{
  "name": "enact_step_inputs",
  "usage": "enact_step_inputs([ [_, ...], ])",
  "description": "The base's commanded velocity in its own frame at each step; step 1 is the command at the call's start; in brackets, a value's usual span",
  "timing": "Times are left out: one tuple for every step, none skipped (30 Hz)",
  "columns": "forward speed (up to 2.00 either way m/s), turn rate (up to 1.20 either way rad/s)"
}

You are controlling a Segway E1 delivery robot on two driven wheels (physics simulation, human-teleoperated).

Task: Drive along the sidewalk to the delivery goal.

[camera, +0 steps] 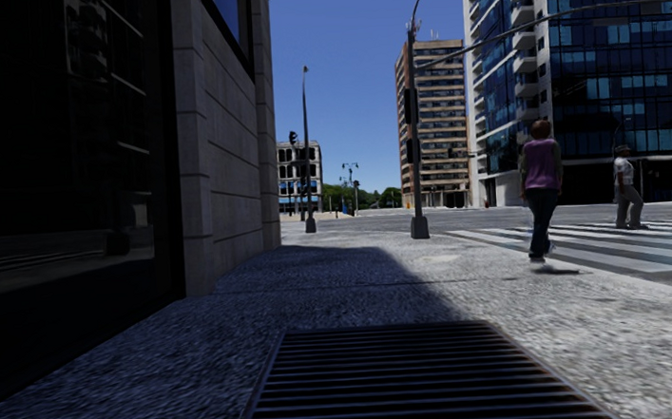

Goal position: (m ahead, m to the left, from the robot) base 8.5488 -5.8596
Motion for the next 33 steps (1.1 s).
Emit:
enact_step_inputs([
  [1.72, -0.50],
  [1.72, -0.50],
  [1.72, -0.50],
  [1.72, -0.50],
  [1.72, -0.50],
  [1.72, -0.49],
  [1.72, -0.47],
  [1.73, -0.46],
  [1.74, -0.46],
  [1.74, -0.46],
  [1.74, -0.46],
  [1.74, -0.46],
  [1.74, -0.46],
  [1.74, -0.46],
  [1.74, -0.46],
  [1.74, -0.45],
  [1.76, -0.36],
  [1.77, -0.33],
  [1.78, -0.33],
  [1.78, -0.32],
  [1.78, -0.31],
  [1.78, -0.28],
  [1.78, -0.26],
  [1.78, -0.25],
  [1.78, -0.25],
  [1.78, -0.24],
  [1.78, -0.21],
  [1.78, -0.07],
  [1.78, -0.07],
  [1.78, 0.00],
  [1.78, 0.00],
  [1.78, 0.00],
  [1.78, 0.00],
])
